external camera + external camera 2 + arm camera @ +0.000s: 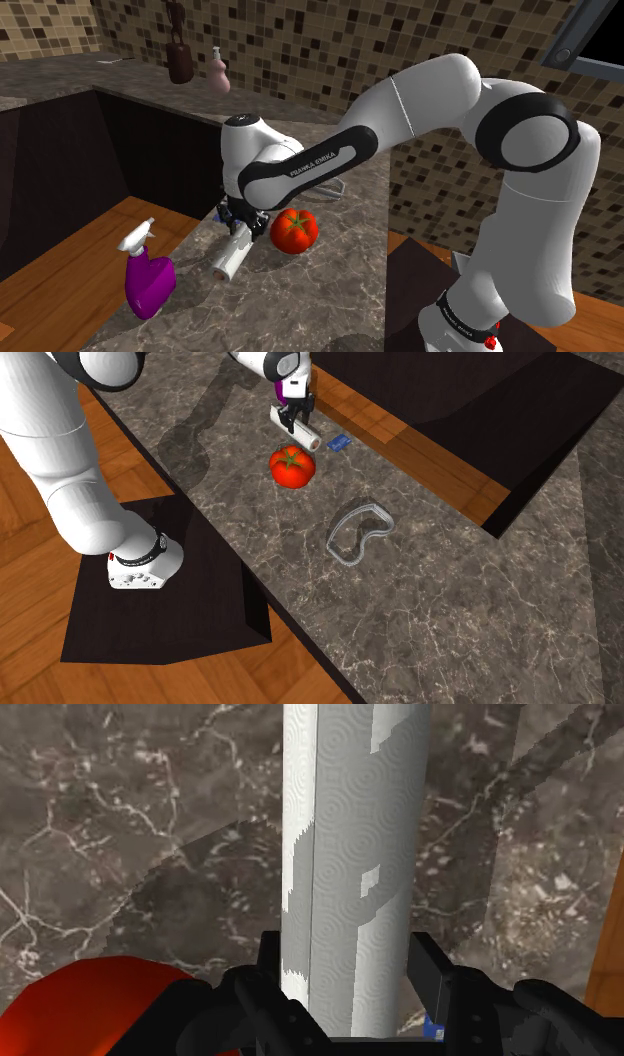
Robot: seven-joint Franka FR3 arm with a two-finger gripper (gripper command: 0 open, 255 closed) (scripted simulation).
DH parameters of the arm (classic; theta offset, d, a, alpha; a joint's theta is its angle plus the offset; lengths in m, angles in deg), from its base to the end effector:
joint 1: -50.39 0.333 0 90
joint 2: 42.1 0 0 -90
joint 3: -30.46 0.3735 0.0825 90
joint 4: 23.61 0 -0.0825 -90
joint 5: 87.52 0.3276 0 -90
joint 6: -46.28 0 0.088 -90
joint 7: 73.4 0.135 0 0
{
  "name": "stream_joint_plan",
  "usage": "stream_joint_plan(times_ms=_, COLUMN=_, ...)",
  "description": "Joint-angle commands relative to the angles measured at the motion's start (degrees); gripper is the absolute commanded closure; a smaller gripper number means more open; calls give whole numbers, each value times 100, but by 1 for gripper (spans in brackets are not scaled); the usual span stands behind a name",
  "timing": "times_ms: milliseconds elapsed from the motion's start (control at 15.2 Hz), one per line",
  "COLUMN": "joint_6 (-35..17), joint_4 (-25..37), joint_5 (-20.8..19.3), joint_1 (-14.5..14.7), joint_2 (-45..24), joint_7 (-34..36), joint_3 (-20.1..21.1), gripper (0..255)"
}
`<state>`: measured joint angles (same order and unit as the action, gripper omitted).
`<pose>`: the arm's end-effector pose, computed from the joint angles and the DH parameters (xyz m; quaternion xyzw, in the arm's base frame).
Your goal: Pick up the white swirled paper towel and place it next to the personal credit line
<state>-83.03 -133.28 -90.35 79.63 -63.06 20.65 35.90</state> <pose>0.4957 0.3342 0.3654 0.8750 -0.4840 -0.0028 0.0103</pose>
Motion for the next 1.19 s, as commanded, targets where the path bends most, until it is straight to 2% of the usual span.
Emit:
stream_joint_plan(times_ms=0, joint_6=127, joint_4=62, joint_5=10, joint_1=-4, joint_2=65, joint_7=-9, joint_3=4, gripper=255)
stream_joint_plan(times_ms=1122, joint_6=1257, joint_4=606, joint_5=95, joint_1=-23, joint_2=654, joint_7=-68, joint_3=34, gripper=255)
